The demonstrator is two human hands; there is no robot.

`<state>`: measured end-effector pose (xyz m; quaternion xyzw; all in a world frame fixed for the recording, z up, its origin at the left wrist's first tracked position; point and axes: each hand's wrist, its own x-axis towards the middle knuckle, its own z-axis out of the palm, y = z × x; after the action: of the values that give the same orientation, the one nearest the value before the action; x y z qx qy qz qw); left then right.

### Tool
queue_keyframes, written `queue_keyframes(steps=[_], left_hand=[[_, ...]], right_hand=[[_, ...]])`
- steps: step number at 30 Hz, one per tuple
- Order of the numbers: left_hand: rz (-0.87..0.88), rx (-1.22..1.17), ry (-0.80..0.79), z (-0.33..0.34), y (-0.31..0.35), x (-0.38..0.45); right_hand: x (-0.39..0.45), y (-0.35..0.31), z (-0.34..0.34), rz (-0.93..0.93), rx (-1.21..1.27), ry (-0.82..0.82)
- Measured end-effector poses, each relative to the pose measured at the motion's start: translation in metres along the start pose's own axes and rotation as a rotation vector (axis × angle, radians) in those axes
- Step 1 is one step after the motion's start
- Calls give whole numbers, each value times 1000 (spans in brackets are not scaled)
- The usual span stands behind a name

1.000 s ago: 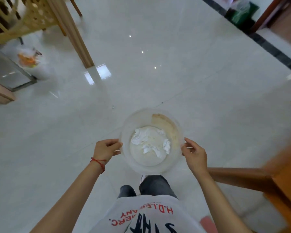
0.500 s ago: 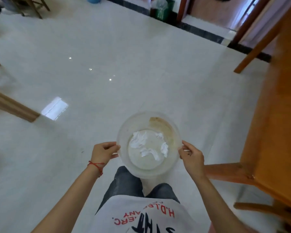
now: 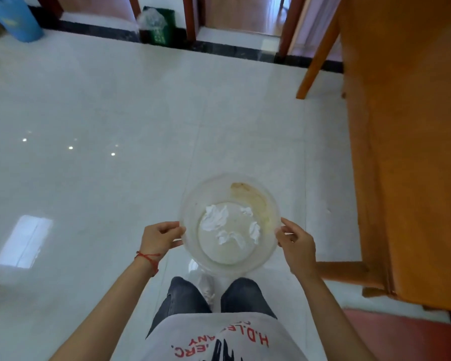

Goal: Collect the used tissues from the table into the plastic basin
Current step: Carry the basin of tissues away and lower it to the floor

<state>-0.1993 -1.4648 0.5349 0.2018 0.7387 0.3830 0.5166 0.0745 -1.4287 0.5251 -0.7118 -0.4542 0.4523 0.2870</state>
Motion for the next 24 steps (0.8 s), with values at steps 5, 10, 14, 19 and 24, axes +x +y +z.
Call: queue_keyframes(steps=[5, 10, 14, 19, 24], left_hand=[[17, 41, -47, 22, 46, 59], [22, 57, -81, 62, 99, 125], [23, 61, -89, 103, 150, 179], [36, 66, -98, 148, 219, 236], [48, 105, -100, 183, 280, 294]], right_hand=[[51, -26, 5, 10, 34, 58], [129, -57, -1, -3, 17, 88], [206, -87, -10, 3, 13, 97], [295, -132, -28, -5, 20, 85], [375, -173, -28, 6, 24, 101]])
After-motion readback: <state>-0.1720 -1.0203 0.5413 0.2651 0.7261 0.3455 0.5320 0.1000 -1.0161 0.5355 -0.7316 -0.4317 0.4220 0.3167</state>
